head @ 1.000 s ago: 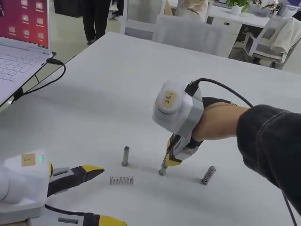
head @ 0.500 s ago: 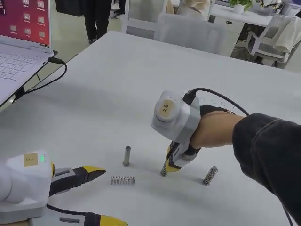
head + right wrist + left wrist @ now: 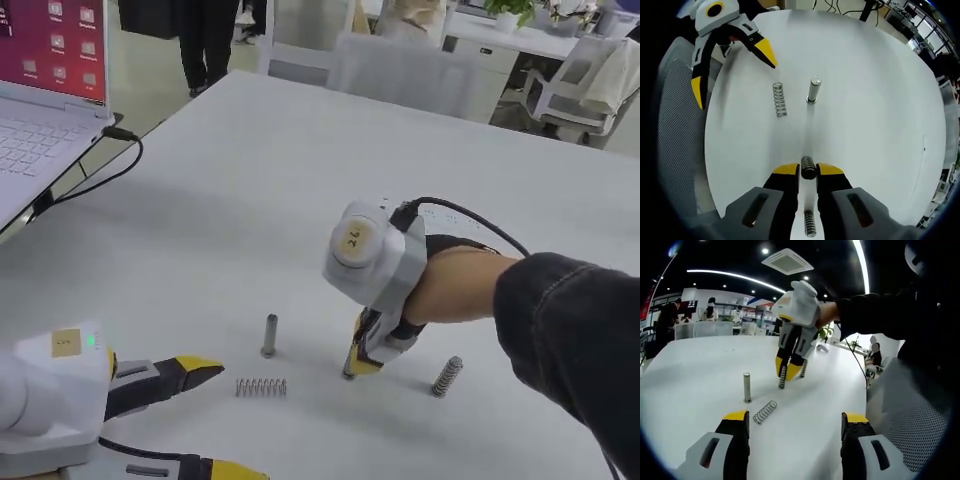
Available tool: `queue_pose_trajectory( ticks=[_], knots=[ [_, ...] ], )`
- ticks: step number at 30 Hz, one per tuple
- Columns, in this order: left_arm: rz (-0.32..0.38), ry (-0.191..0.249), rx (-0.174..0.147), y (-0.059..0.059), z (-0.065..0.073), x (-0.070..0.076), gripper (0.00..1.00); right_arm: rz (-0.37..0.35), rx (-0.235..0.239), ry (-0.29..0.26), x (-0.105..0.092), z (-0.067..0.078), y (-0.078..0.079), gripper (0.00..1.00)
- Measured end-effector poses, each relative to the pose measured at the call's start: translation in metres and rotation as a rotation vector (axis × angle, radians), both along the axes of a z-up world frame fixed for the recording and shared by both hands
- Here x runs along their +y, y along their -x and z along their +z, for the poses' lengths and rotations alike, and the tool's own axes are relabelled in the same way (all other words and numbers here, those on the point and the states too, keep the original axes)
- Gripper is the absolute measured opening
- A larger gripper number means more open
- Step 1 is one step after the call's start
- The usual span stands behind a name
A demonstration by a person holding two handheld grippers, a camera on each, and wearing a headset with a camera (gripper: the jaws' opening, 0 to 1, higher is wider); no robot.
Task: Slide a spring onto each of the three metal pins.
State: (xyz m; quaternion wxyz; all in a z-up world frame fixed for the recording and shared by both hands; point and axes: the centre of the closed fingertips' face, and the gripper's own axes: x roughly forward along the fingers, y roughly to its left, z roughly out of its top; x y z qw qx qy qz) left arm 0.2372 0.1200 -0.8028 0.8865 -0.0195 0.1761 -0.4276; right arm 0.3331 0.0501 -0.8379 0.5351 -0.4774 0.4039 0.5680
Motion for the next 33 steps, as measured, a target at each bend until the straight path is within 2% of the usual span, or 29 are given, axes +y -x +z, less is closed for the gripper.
queue_pose_trajectory(
  ticks=[14, 25, 33],
  knots=[
    [-0.003, -0.034, -0.003, -0.006, -0.005, 0.004, 0.64, -0.015, -0.012, -0.047, -0.003, 0.007, 0.002, 0.25],
    [-0.008, -0.059, 0.007, -0.014, -0.012, 0.005, 0.59, -0.023, -0.047, -0.095, -0.004, 0.024, 0.004, 0.27],
    [-0.020, -0.080, -0.003, -0.023, -0.014, 0.006, 0.54, -0.046, -0.076, -0.142, -0.005, 0.041, 0.008, 0.28]
  ],
)
